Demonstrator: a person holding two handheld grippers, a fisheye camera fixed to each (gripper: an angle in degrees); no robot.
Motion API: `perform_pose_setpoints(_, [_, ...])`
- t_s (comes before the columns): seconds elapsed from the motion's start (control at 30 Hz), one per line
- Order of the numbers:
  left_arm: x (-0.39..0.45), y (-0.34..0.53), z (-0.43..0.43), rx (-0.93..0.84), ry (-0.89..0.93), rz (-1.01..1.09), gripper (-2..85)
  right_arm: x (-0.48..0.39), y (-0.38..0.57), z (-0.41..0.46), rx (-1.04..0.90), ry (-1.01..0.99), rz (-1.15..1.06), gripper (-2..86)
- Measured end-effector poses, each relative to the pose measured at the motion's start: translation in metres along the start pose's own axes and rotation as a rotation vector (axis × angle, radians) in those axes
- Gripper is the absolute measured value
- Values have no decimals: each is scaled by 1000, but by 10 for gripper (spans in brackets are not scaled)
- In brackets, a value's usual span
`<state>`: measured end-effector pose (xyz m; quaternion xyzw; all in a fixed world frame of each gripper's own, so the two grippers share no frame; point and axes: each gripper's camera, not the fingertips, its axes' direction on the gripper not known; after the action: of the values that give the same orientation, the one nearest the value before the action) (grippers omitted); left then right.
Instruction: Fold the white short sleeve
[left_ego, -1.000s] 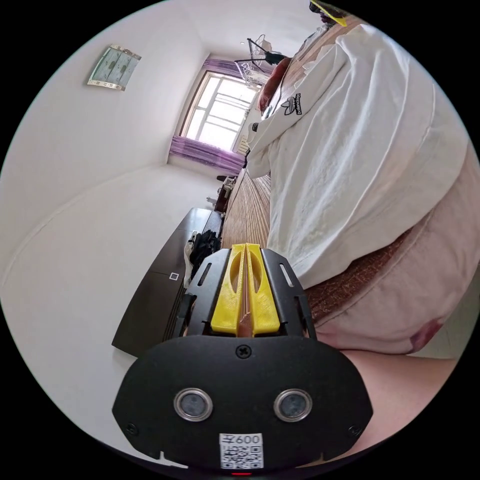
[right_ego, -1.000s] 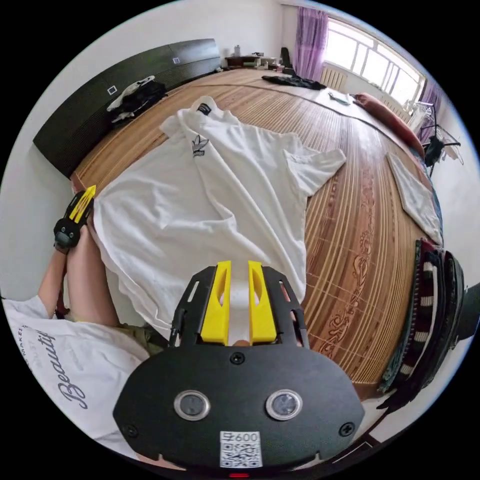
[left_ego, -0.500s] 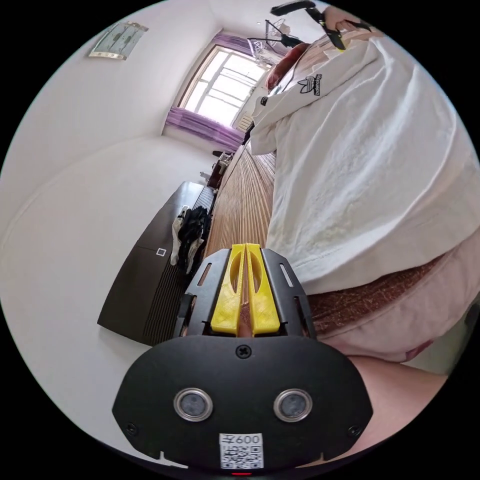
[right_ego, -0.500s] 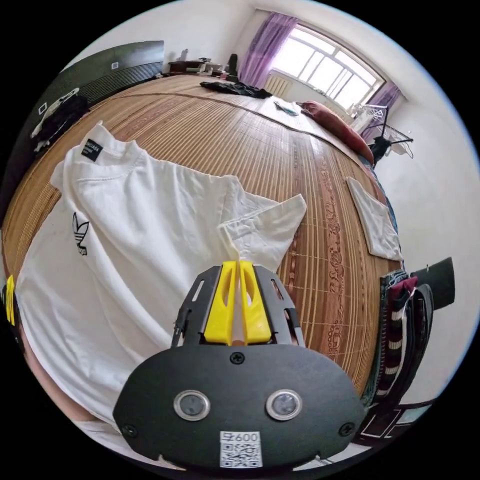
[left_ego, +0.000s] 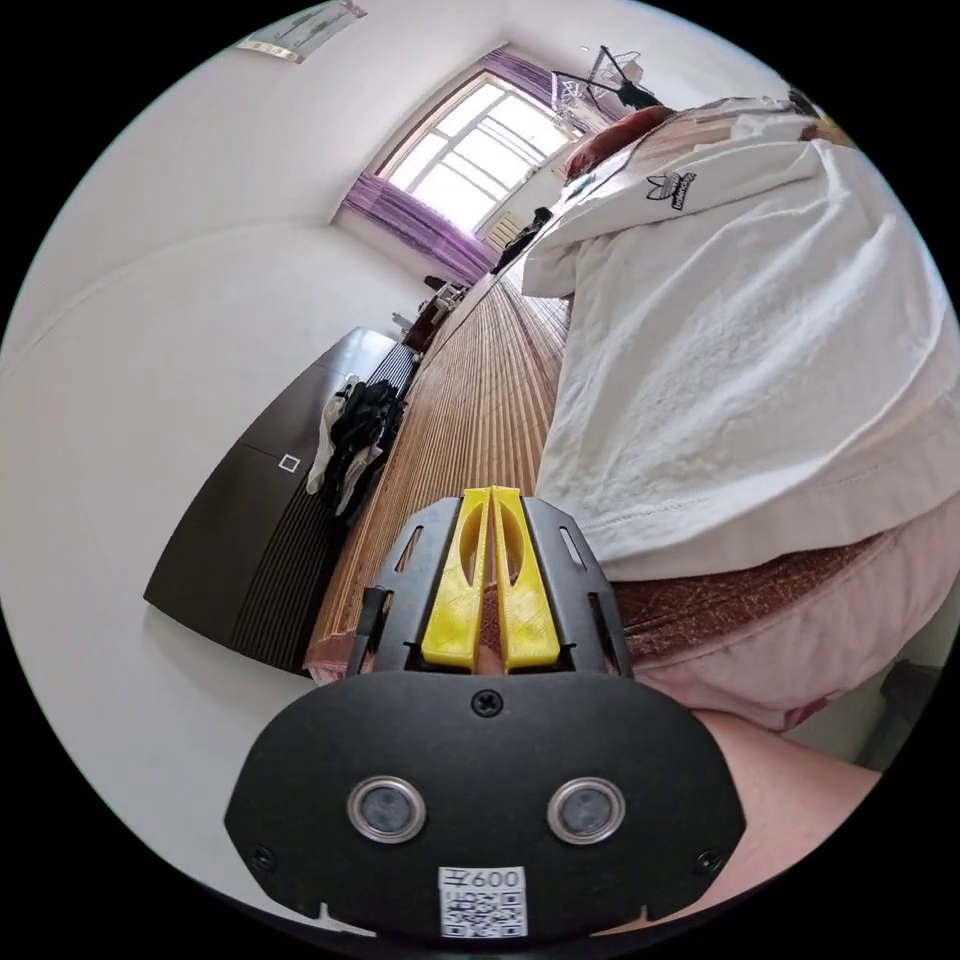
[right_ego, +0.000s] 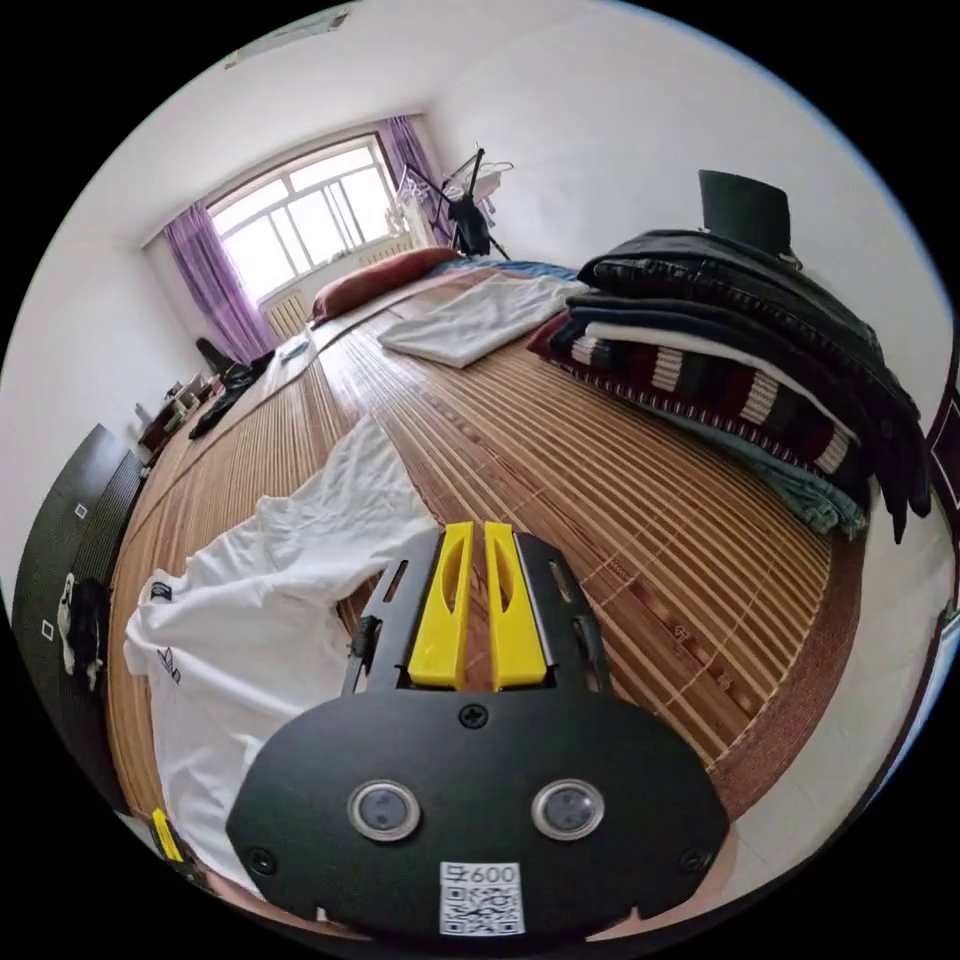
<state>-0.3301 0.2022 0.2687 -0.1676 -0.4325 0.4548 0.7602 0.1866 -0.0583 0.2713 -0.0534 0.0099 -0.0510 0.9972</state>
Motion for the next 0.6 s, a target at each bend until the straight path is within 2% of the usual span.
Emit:
perform_pose_setpoints(0.1, [-54,3,24,-96,96,-211,16,26,5,-1,2,-145,-23,-6])
perform_pose_setpoints(0.17, [-113,-8,58,-229,190,-429,22,38,7,0,10,-213,-52,-3])
perform_pose_setpoints(0.2, [-142,-18,76,-228,301,-520,30,43,9,5,-12,-248,-89,-4])
perform_pose_setpoints(0.27, [-176,-46,104,-198,501,-539,49,47,11,10,-29,-275,-121,-7])
perform_pose_setpoints(0.4, [-220,-125,184,-132,766,-576,89,67,13,13,-9,-320,-125,-8])
perform_pose_setpoints(0.47, [-218,-154,228,-156,864,-545,98,81,13,13,3,-402,-127,-8])
perform_pose_setpoints(0.53, [-213,-169,268,-211,889,-557,104,106,10,19,-5,-501,-80,-9])
perform_pose_setpoints(0.6, [-212,-168,309,-238,949,-693,104,124,7,25,-7,-544,-29,-9])
